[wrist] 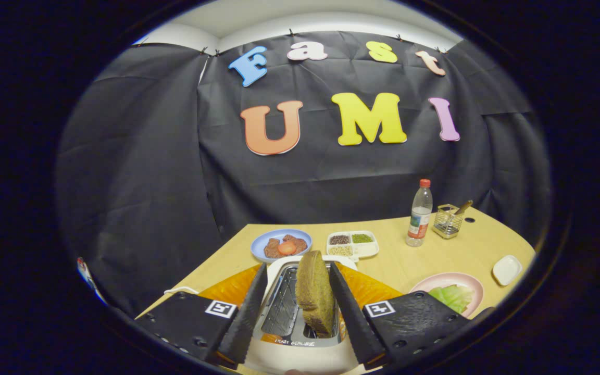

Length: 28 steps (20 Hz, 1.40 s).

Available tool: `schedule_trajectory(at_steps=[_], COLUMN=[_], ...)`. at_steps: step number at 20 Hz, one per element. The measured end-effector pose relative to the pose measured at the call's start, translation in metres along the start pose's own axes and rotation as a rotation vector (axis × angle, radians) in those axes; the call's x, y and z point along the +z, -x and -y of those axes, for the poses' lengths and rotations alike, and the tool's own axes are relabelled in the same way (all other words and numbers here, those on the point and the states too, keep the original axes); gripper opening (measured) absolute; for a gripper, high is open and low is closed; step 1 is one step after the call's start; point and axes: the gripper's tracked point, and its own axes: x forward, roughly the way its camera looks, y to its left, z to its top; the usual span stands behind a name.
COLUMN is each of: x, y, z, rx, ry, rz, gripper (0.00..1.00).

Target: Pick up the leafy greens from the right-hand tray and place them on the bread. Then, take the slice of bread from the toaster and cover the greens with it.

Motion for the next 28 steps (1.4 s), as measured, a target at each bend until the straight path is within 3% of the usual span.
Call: schedule_trajectory(at_steps=[3, 8, 10, 11, 20, 24, 28], x=[-0.004, -0.004, 0.002, 0.004, 0.078, 0.106, 0.094], y=[-0.005, -0.010, -0.007, -0.005, 0.047, 0.073, 0.078], z=[0.013, 0.023, 0.026, 0.023, 0.038, 0.083, 0.139], rx=[-0.039, -0.047, -0.032, -0.009, 0.099, 0.052, -0.030], ry=[-0.010, -0.064, -0.072, -0.089, -0.186, -0.227, -0.209], rz=[-0.030, -0.054, -0.045, -0.037, 0.171, 0.269, 0.265], gripper=[0.60, 0.19, 0.16, 0.08, 0.08, 0.08, 0.08])
